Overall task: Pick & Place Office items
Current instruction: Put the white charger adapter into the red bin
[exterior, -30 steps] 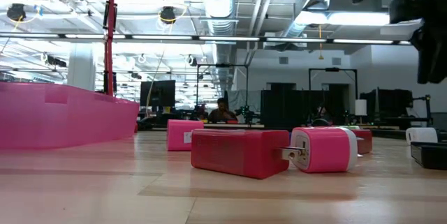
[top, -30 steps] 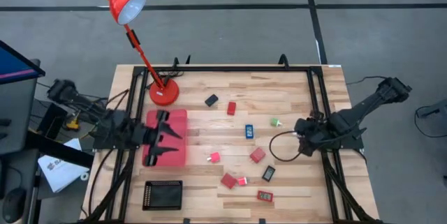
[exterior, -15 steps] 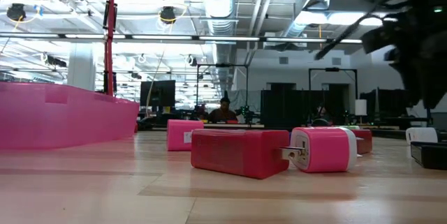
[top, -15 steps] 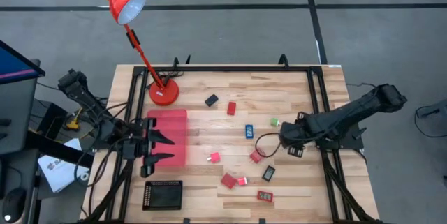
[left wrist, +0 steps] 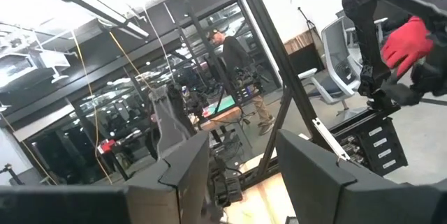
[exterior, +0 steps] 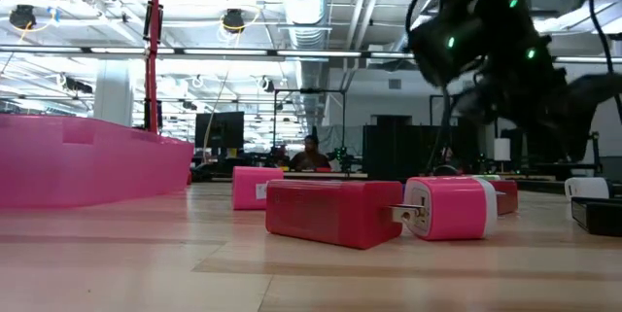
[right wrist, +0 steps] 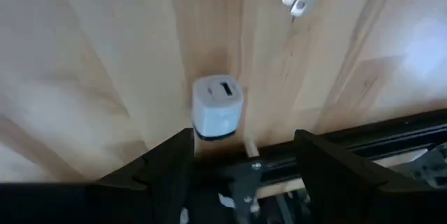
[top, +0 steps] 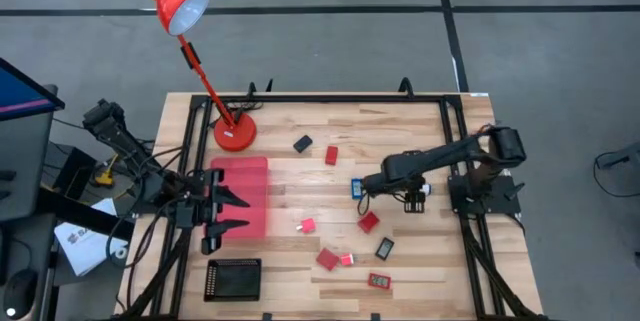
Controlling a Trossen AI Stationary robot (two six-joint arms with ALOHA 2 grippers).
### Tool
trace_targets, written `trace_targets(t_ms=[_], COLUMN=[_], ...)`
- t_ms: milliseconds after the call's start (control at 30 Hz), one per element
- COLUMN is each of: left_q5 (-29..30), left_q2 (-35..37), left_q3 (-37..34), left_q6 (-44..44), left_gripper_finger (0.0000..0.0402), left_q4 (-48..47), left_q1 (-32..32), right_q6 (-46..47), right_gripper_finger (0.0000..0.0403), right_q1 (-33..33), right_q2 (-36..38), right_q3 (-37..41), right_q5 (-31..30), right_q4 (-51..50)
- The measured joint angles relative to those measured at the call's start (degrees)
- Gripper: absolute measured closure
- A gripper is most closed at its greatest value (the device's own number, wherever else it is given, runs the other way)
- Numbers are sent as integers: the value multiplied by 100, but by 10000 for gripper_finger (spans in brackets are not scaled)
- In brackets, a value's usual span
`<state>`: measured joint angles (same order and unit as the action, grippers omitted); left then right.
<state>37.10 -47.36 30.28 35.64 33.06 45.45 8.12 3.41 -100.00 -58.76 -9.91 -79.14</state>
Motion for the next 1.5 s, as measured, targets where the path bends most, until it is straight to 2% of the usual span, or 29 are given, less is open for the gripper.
trace_targets(t_ms=[133, 400, 833, 1233, 1367, 1500], left_q5=[0, -2, -2, -2, -4, -2], left_q2=[-47, -41, -43, -43, -43, -43], left_q3=[-2, -2, -2, -2, -2, -2], left_q6=[-44, -205, -359, -418, -422, -436], left_gripper_finger=[238, 238, 238, 238, 238, 238], left_q4=[-23, -66, -110, -106, -108, -110], left_q1=[17, 33, 33, 33, 33, 33], right_q6=[-447, -686, -815, -833, -829, -826], right_gripper_finger=[162, 162, 162, 164, 180, 226], right_q1=[-292, -768, -895, -963, -1074, -1172], right_q2=[-250, -113, -70, -73, -73, -73], right_q3=[107, 320, 1120, 1126, 1126, 1126], right_q5=[304, 717, 713, 863, 863, 863], right_q4=[-39, 533, 908, 1414, 1299, 1185])
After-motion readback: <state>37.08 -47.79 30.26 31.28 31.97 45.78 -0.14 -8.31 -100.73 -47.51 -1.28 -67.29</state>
